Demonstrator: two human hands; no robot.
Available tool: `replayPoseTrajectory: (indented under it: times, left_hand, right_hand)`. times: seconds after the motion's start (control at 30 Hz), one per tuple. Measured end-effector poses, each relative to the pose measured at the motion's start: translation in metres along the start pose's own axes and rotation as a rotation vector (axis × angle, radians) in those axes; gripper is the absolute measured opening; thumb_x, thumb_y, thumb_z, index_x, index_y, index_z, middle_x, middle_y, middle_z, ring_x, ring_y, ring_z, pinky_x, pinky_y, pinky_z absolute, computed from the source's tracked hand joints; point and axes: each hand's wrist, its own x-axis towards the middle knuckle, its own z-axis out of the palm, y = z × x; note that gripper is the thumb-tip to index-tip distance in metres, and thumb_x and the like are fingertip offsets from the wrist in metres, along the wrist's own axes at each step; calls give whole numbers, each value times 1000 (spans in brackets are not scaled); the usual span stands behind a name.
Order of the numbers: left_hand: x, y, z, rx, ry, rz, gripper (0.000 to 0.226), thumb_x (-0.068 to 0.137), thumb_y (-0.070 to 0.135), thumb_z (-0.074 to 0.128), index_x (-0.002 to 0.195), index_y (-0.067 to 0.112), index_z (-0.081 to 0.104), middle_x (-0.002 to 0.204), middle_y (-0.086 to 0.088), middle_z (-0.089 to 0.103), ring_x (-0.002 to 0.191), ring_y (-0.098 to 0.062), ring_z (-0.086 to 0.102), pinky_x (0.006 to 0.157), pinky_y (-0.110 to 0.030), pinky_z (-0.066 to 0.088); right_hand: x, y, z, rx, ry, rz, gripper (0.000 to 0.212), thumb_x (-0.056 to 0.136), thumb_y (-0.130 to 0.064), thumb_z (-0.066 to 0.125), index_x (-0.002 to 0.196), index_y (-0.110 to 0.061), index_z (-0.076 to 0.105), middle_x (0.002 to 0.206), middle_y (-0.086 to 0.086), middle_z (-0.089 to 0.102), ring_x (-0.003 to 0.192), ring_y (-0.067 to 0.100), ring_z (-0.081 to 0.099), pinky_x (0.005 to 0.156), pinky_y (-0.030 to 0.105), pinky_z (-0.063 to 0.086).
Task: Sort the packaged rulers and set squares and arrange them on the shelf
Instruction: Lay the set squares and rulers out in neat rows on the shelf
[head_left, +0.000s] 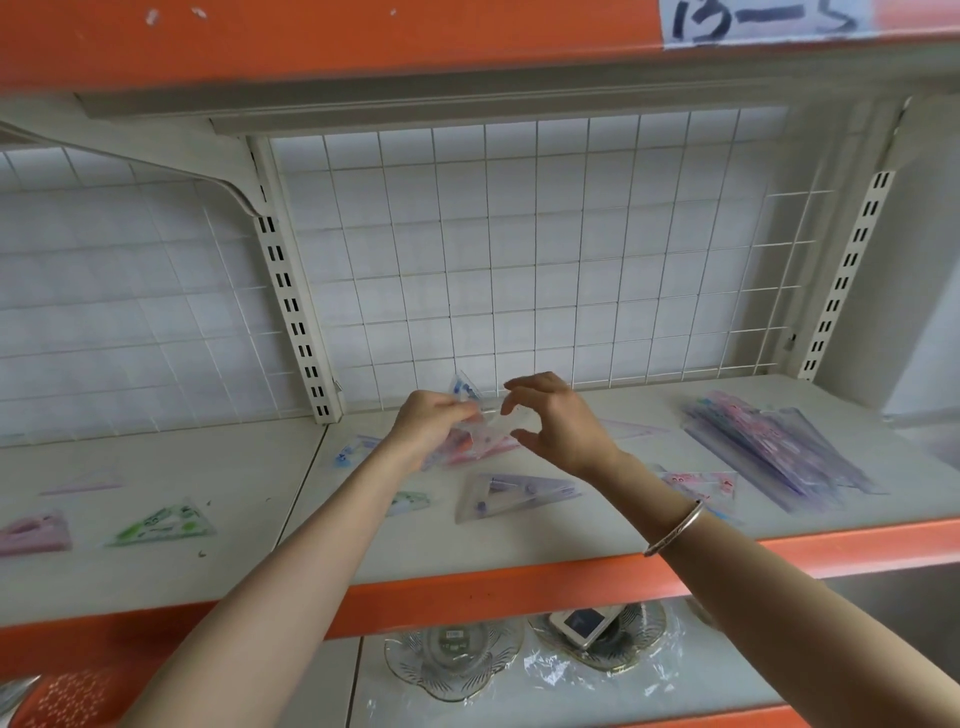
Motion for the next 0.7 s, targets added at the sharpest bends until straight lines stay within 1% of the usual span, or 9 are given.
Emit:
replayPoseTrajectory:
  times: [0.07, 0.13, 0.2, 0.27, 0.37, 0.43, 0.5, 0.57, 0.7]
  left_hand:
    - [2, -6, -3, 114, -41, 43, 16, 89, 20, 66, 74, 16, 72, 93, -3, 70, 84, -14, 66, 83, -34, 53]
    - [1, -8, -4, 172, -73, 55, 20, 89, 22, 65, 71, 19, 72, 97, -4, 71, 99, -22, 64, 91, -40, 50]
    - [-2, -10, -4, 208, -64, 86, 20, 90, 23, 64, 72, 19, 72, 97, -8, 72, 99, -22, 63, 89, -37, 49]
    - [-3, -11, -5, 230, -7, 142, 21, 91, 20, 59, 77, 20, 74, 95, -11, 72, 93, -21, 63, 83, -33, 47]
    - [-3, -13, -11, 222, -7, 160, 26, 92, 13, 50, 88, 22, 74, 108, -2, 70, 104, -18, 62, 95, -35, 49]
    - [-3, -15, -14, 221, -8, 160, 32, 90, 5, 47, 94, 23, 72, 118, -2, 65, 111, -17, 58, 99, -37, 48]
    - [-4, -14, -16, 249, 9, 166, 38, 89, -3, 44, 107, 18, 70, 122, -3, 62, 110, -13, 54, 95, -28, 47]
    - [-6, -13, -17, 255, 5, 186, 44, 88, -7, 42, 115, 18, 66, 117, -3, 63, 108, -11, 53, 89, -23, 43]
    - [-8, -13, -19, 220, 14, 210, 53, 90, -9, 41, 128, 25, 55, 109, 3, 60, 109, -13, 54, 86, -27, 45]
  right_hand:
    - [-2, 1, 0, 15, -58, 3, 25, 70, -3, 75, 93, -9, 68, 106, 10, 68, 102, 30, 58, 85, 31, 44]
    - [-3, 0, -1, 22, -102, 0, 23, 71, -4, 75, 92, -8, 68, 93, 10, 69, 89, 28, 59, 76, 27, 43]
    - [-3, -2, -4, 55, -140, 26, 25, 69, -6, 77, 91, -7, 66, 87, 8, 66, 80, 24, 58, 71, 30, 45]
    - [-3, -5, -7, 131, -217, 102, 38, 67, -9, 82, 100, -10, 63, 89, 4, 65, 81, 20, 59, 69, 24, 45]
    - [-2, -7, -12, 207, -401, 204, 61, 66, -12, 85, 119, -15, 56, 93, 1, 64, 80, 16, 58, 68, 14, 41]
    - [1, -6, -12, 198, -490, 224, 58, 64, -13, 86, 116, -13, 62, 91, -2, 63, 78, 14, 56, 67, 12, 42]
    - [3, -5, -13, 181, -542, 245, 50, 63, -13, 86, 109, -13, 68, 88, -4, 63, 74, 11, 55, 65, 9, 42]
    - [4, -4, -11, 182, -575, 279, 45, 62, -13, 86, 104, -14, 71, 85, -4, 64, 71, 7, 54, 66, 12, 43]
    - [3, -3, -6, 179, -613, 316, 40, 62, -14, 86, 100, -15, 73, 81, -7, 61, 74, 8, 55, 73, 18, 45]
